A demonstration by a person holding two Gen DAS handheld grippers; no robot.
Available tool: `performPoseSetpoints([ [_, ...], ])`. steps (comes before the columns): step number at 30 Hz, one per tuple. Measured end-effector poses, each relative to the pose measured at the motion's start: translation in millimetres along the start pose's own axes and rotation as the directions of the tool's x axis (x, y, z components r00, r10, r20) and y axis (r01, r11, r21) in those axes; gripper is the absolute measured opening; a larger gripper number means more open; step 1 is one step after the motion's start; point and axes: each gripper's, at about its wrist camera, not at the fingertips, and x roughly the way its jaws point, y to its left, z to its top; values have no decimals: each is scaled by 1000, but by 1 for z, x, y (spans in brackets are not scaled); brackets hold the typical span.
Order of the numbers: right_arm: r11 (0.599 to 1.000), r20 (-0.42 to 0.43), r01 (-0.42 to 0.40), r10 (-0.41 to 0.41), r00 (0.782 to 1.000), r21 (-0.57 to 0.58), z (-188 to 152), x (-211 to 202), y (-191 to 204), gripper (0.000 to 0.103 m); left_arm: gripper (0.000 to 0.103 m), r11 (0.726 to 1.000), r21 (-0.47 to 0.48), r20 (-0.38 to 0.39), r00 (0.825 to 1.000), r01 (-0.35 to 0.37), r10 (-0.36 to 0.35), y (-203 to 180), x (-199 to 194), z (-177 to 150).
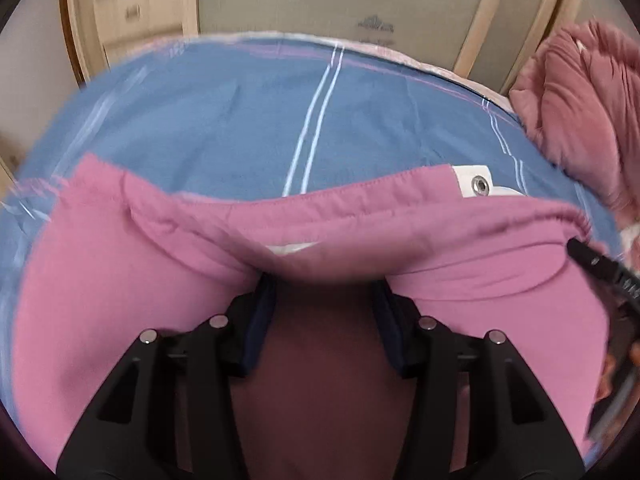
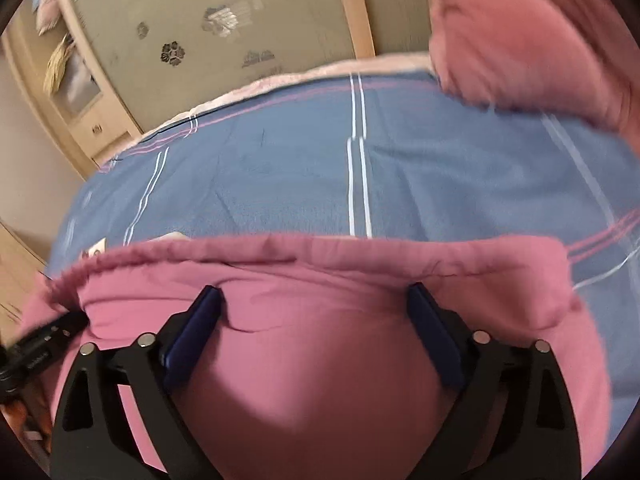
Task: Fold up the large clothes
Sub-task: 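Lower the hem onto the bundle and open both tools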
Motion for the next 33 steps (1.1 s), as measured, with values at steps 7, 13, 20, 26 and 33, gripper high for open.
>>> performPoseSetpoints([
  [7,1000,-15,24,-24,1000,-7,-7,0,1,100,50,1000,7,33,999,0,0,1,-5,-7],
  [13,997,124,-72,70,990,12,-26,-77,-27,95,70,997,-3,229,971,-75,74,46,-86,-31],
  [20,991,59,115,-111,992,-70,-52,-85,-48,95,70,989,12,121,982,-150,147,67,-72,-40],
  [26,996,46,87,-86,995,-22,-63,-52,-61,102,73,991,9,83,987,-137,136,72,-42,-46],
  [33,996,59,86,-85,995,-20,-65,-52,-63,102,73,972,35,128,966,-230,224,58,-42,-52],
])
